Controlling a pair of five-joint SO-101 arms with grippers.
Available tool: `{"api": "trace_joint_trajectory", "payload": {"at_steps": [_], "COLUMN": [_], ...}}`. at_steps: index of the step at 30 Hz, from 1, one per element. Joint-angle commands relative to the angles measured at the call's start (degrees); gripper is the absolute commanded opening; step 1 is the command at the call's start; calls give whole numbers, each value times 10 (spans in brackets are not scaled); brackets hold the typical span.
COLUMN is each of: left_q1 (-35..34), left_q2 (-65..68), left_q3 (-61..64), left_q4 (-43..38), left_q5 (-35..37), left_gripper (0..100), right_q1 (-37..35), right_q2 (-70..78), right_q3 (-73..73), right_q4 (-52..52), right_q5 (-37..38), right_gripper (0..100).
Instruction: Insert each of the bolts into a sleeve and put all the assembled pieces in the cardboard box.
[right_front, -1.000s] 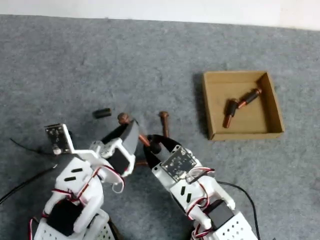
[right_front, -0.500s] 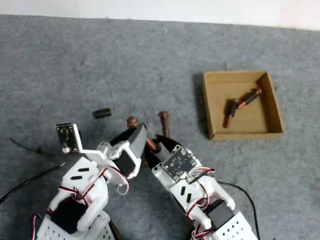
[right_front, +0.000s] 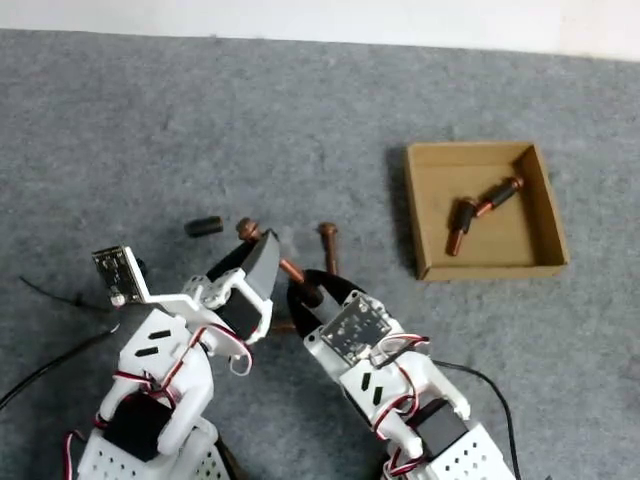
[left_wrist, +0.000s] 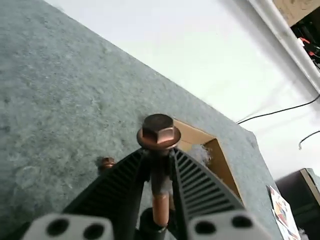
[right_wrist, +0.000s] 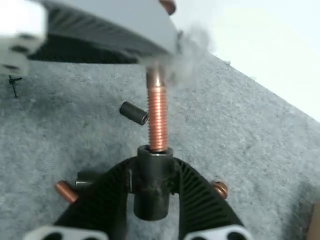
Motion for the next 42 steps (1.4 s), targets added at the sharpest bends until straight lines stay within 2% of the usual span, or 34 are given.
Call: {"api": "trace_joint_trajectory", "payload": {"at_steps": [1,10,15,19,33,35,40,42], "left_q1": [-3,1,54,93,93,93,95,95], "left_q2": [-7,-7,-7,-7,-7,-7,-5,-5], "left_q3": [10,17,29,28,24,24,35,36], "left_q4": [-16,-13,20,42,52,55,77,84], "left_q5": [5,5,-3,-58,-58,-58,-56,-52], "left_gripper": [4,4,4,4,7,47,258,306], "right_q1": [6,6,6,6,7,7,7,7], "right_q2": [-8,-9,-9,-9,-9,-9,-15,-15], "right_q3": [65,65,65,65,65,65,65,65], "right_q4": [0,7,7,8,8,15,26,26], "right_q5": [9,9,9,9,9,10,10,10], "right_gripper": [5,5,5,5,5,5,5,5]}}
